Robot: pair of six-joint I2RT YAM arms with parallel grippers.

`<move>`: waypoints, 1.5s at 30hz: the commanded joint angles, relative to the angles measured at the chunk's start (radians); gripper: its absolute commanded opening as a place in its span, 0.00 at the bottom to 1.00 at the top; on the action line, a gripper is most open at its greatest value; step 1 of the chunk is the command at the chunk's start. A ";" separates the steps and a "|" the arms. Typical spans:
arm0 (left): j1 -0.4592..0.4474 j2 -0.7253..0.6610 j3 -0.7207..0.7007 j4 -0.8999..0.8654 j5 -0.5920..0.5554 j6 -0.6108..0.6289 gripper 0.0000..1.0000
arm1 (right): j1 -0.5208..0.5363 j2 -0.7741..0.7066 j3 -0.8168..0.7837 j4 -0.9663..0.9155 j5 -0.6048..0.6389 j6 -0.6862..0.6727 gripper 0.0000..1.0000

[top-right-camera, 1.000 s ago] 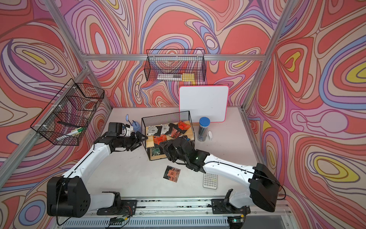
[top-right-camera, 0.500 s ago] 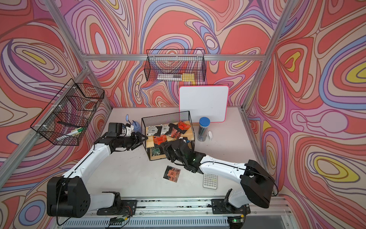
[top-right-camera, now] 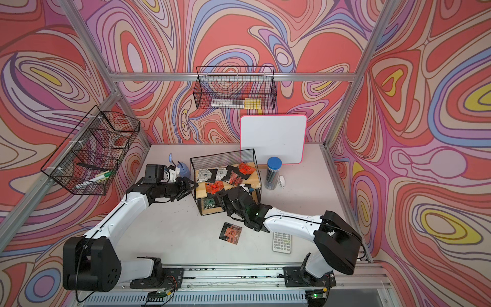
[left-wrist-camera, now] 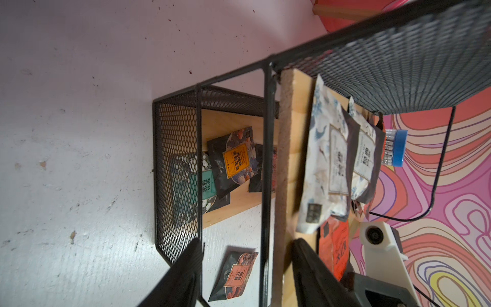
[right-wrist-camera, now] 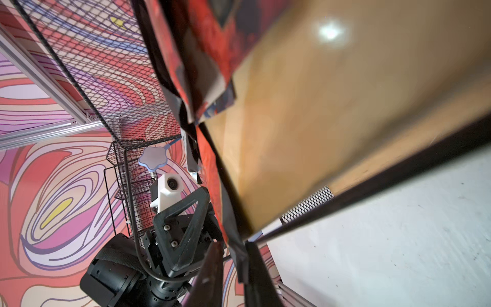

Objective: Remove the tea bags from the shelf
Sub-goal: Pick up the tea bag from the shelf.

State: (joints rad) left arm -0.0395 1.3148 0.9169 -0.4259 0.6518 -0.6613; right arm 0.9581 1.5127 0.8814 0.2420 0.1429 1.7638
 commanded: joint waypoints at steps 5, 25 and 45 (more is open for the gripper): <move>0.007 0.013 -0.030 -0.057 -0.085 0.022 0.57 | 0.004 0.017 0.022 -0.041 0.006 0.086 0.00; 0.007 0.014 -0.028 -0.066 -0.112 0.027 0.55 | 0.004 -0.181 0.115 -0.493 -0.193 0.052 0.00; 0.007 0.012 -0.018 -0.090 -0.139 0.039 0.53 | -0.150 -0.474 -0.090 -0.786 -0.398 -0.300 0.00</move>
State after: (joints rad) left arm -0.0399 1.3052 0.9169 -0.4248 0.6292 -0.6498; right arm 0.8436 1.0431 0.8337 -0.4900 -0.1993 1.5833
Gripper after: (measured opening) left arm 0.530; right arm 0.042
